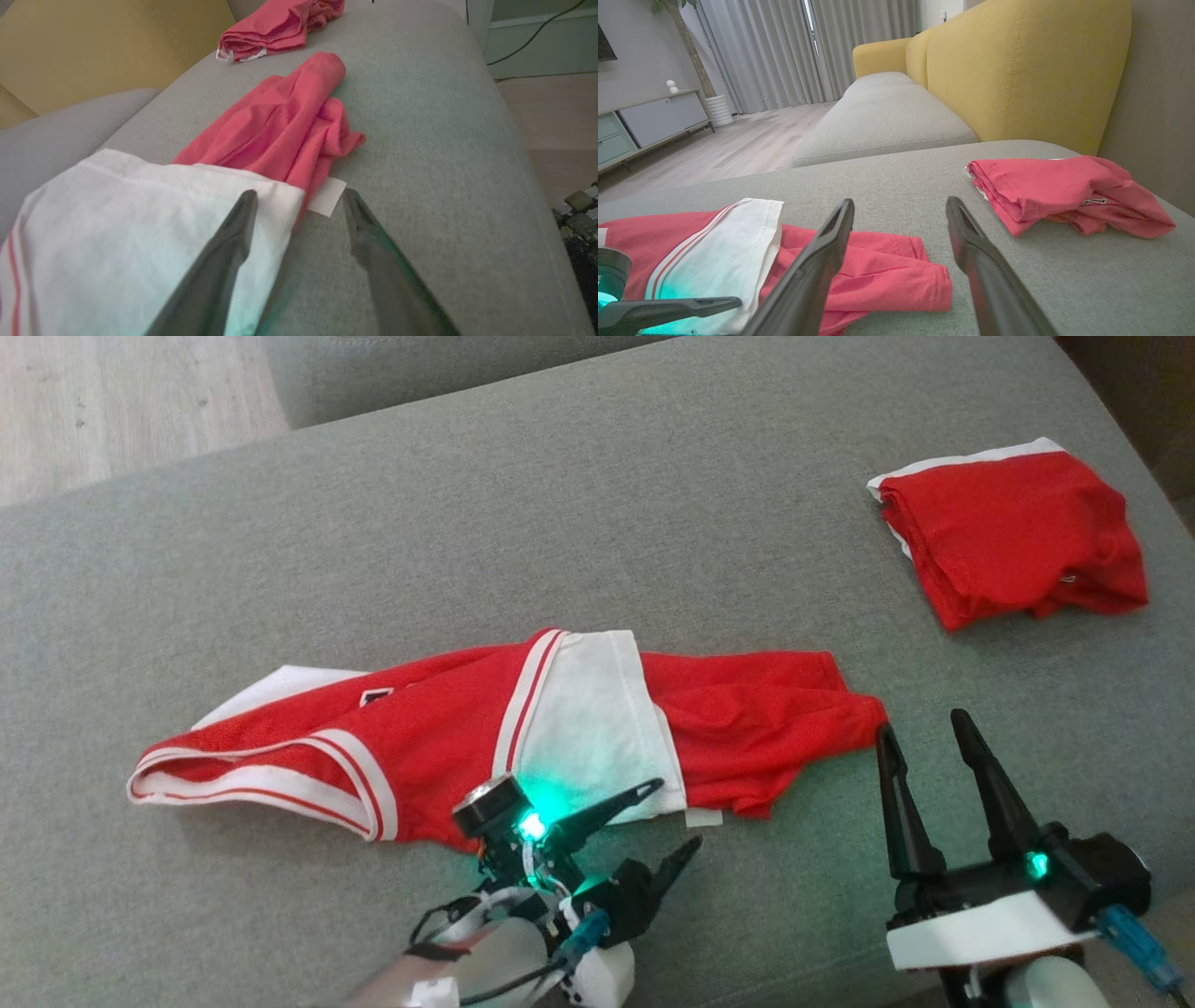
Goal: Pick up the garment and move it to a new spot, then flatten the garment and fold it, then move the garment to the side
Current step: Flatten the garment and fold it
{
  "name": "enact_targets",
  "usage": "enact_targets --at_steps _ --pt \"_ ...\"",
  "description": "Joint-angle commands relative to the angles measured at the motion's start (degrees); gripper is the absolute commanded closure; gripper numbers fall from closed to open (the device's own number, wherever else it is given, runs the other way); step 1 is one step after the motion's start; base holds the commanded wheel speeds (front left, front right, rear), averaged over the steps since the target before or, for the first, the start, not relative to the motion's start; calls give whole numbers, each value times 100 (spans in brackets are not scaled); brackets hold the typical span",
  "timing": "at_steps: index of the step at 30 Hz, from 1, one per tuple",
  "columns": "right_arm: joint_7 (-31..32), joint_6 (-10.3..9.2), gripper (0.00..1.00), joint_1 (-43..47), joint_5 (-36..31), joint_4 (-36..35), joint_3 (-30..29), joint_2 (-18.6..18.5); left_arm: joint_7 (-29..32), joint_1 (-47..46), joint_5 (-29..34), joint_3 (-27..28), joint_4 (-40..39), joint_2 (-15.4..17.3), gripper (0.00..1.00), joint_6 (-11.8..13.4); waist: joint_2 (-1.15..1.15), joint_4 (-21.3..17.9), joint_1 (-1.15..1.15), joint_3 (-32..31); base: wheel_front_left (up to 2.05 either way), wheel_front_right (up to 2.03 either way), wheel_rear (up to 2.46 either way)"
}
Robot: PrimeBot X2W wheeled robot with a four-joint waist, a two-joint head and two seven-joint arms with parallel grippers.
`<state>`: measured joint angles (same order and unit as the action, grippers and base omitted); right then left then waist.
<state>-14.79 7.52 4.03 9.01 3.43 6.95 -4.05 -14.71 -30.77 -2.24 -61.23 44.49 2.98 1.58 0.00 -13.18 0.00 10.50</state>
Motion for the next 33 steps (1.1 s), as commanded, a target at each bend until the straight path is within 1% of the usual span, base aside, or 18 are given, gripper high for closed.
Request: enact_targets --at_steps 1,7,11,12,13,14,15,16,19,24,28,33 --pt "-21 -3 0 -145 6 -182 136 -66 -29 -327 54 99 -50 -10 0 71 0 -12 0 15 0 0 0" --pt "-21 -3 0 -197 54 -185 143 -57 -29 -495 96 39 82 -10 0 187 0 -65 0 118 0 0 0" --pt "-21 -3 0 -235 67 -184 126 -59 -29 -570 76 6 157 -10 0 218 0 -91 0 160 0 0 0" --pt "-21 -3 0 -241 68 -181 121 -58 -29 -580 64 -4 171 -10 7 216 0 -95 0 162 0 0 0" --pt "-21 -3 0 -245 70 -178 116 -57 -29 -588 49 -13 180 -10 38 212 0 -97 0 161 0 0 0" --pt "-21 -3 0 -245 70 -178 116 -57 -29 -588 49 -13 180 -10 38 212 0 -97 0 161 0 0 0" --pt "-21 -3 0 -247 69 -175 110 -55 -29 -593 33 -21 185 -10 58 208 0 -97 0 156 0 0 0" --pt "-21 -3 0 -246 68 -172 103 -53 -29 -591 7 -24 178 -10 100 199 0 -96 0 147 0 0 0" --pt "-21 -3 0 -223 56 -160 88 -53 -29 -563 -66 -40 142 -10 100 166 0 -76 0 99 0 0 0" --pt "-21 -3 0 -173 12 -121 110 -75 -29 -467 -241 55 -139 7 100 113 0 -3 0 7 0 0 0" --pt "-21 -3 0 -95 48 109 187 -92 -29 -280 -402 126 -544 181 100 -106 0 100 0 -61 0 0 0" --pt "-21 -3 0 -80 122 523 353 -178 -29 -61 -438 18 -508 416 100 -325 0 200 0 -98 0 0 0"
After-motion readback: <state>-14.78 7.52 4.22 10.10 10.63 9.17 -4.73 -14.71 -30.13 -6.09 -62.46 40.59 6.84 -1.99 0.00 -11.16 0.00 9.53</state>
